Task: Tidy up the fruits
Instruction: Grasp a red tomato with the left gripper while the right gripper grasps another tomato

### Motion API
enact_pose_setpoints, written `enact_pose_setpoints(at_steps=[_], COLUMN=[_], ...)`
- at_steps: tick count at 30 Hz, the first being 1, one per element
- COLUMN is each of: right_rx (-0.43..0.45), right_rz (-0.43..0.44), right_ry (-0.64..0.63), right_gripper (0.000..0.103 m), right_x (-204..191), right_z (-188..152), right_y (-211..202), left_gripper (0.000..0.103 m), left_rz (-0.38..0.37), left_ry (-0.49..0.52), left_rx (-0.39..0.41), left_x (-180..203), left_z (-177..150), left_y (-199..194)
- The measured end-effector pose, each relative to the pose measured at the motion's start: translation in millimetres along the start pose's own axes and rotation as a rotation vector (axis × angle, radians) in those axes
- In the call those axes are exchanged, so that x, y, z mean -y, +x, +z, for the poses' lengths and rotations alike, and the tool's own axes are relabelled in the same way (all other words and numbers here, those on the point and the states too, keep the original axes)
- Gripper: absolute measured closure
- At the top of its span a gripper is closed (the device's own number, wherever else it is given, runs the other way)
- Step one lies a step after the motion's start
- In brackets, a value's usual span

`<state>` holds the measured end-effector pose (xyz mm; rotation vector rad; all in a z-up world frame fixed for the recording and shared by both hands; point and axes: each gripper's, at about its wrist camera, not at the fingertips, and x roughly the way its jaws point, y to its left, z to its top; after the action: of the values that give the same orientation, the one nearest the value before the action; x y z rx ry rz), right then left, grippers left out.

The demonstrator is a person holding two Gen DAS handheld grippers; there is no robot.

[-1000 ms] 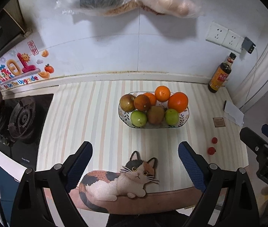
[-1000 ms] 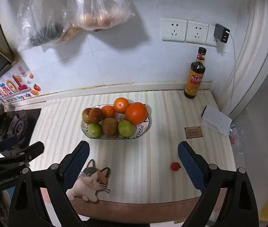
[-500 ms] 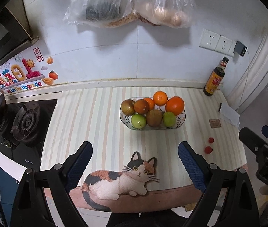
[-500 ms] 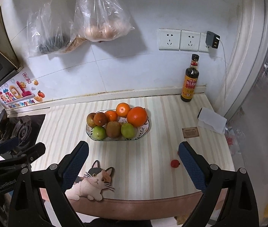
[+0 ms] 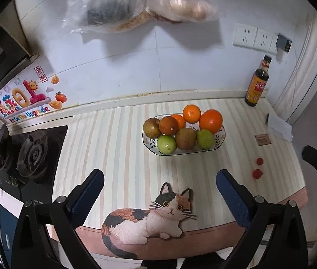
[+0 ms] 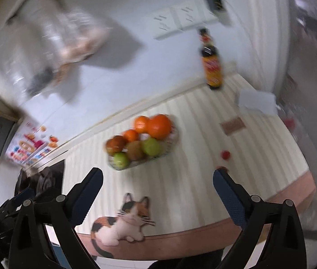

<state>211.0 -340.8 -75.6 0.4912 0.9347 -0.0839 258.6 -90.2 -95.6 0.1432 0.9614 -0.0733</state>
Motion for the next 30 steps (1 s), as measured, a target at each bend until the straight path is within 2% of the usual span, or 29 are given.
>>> enact_pose_setpoints(at_steps=[4,5,6,7,9,10,13,15,19,20,21,22,27,30], right_rx=[-0.045,-0.080,-0.112,-0.148,-0.210,-0.251,-0.311,-0.332,-0.398,-0.370,-0.359,-0.365,-0.310,-0.286], right_rz=[-0.137,-0.164,-0.171,-0.171,-0.172,-0.164,-0.112,-0.106,-0.097,-0.103,-0.089,-0.086,-0.034,-0.057], right_ry=[0.033,0.039,0.044,0.046,0.032,0.026,0.027,-0.002,-0.059,-0.085,-0.120,-0.130,-0.053,-0.026], right_gripper=[0.003,0.003,0.007,0.017,0.030,0.032,0.036,0.036,0.049,0.052,0.065,0.070,0.070,0.070], right_x=[64.5,84.0,96.7,109.6,128.9,137.0,147.7,145.8,136.2,132.2,127.0,125.8,156.5,184.3], right_z=[2.0,1.8,1.4,0.4,-3.4,-5.7,-10.4,-14.0,-24.0,-24.4,-25.0,-25.7,-13.3,-2.2], right_y=[35.1,53.2,65.8,81.3,115.2,135.2,176.7,200.8,242.2,241.0,241.1,241.6,214.5,198.1], left_gripper=[0.000,0.000,0.000,0.000,0.000,0.000,0.000,0.000,0.000,0.000,0.000,0.000,0.000,0.001], left_rz=[0.039,0.054,0.064,0.066,0.075,0.074,0.102,0.118,0.141,0.139,0.133,0.123,-0.001,-0.078], left_ry=[0.022,0.030,0.037,0.049,0.068,0.080,0.114,0.124,0.136,0.133,0.127,0.118,0.116,0.140], left_rx=[-0.014,-0.023,-0.033,-0.051,-0.093,-0.127,-0.199,-0.235,-0.302,-0.315,-0.326,-0.336,-0.403,-0.431], left_x=[33.5,45.9,54.0,66.0,86.2,97.2,123.8,134.4,149.8,151.2,153.5,156.5,185.5,217.0], left_z=[7.7,9.9,11.8,13.4,14.8,15.2,12.9,12.0,8.2,8.4,8.6,8.8,12.2,12.2], left_y=[26.7,36.4,42.9,53.5,75.3,88.6,122.5,137.7,163.2,167.4,171.7,175.9,203.4,223.4])
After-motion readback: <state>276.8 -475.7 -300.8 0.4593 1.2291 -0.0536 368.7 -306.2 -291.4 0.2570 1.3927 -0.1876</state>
